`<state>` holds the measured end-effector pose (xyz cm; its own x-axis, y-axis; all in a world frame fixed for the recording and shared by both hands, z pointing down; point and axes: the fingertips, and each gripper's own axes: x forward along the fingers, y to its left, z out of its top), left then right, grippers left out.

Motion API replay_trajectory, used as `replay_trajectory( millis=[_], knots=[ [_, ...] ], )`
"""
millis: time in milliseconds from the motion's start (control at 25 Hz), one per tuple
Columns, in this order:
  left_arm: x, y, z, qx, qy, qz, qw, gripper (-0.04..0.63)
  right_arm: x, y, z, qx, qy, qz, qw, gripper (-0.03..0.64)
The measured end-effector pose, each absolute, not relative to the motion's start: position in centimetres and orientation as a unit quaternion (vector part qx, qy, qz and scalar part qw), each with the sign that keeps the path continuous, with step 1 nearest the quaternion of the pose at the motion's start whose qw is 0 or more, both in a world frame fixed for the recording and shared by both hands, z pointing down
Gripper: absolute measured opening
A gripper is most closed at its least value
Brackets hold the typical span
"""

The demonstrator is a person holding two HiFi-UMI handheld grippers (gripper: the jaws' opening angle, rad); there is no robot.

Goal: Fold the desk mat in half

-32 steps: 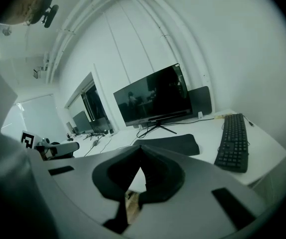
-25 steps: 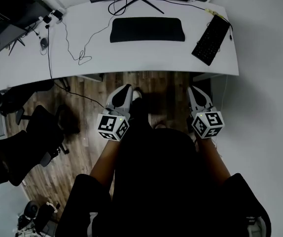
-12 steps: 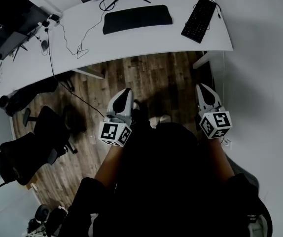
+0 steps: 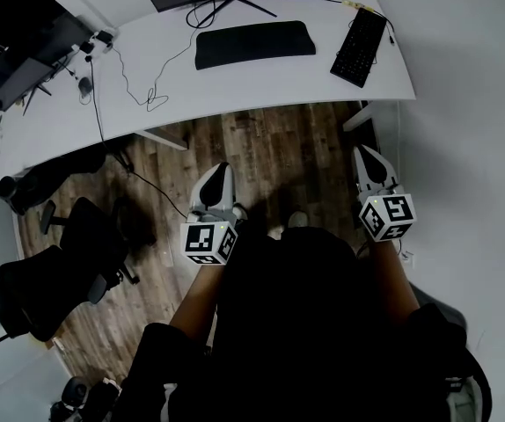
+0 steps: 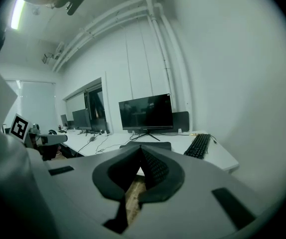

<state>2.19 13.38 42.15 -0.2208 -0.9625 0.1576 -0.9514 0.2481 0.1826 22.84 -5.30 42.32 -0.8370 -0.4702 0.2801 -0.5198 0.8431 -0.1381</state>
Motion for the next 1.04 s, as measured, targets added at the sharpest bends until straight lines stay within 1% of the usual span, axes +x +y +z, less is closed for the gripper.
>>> replay_trajectory(
  millis=[160,360,1040],
  knots=[
    [0.3,14.4,41.4,0.599,-0.792,-0.032,0.114,0.028,21.0,-5.0,41.6,0.250,-0.957,0.072,0.125,0.000],
    [0.1,14.3,40.7,0.586,-0.804,-0.029,0.098,0.028,20.6,-5.0,41.0,0.241,-0.961,0.052,0.124,0.000],
    [5.5,10.8,42.2,0.566,-0.817,-0.041,0.105,0.028,24.6,-9.0,42.1,0.213,-0.969,0.049,0.117,0.000]
  ],
)
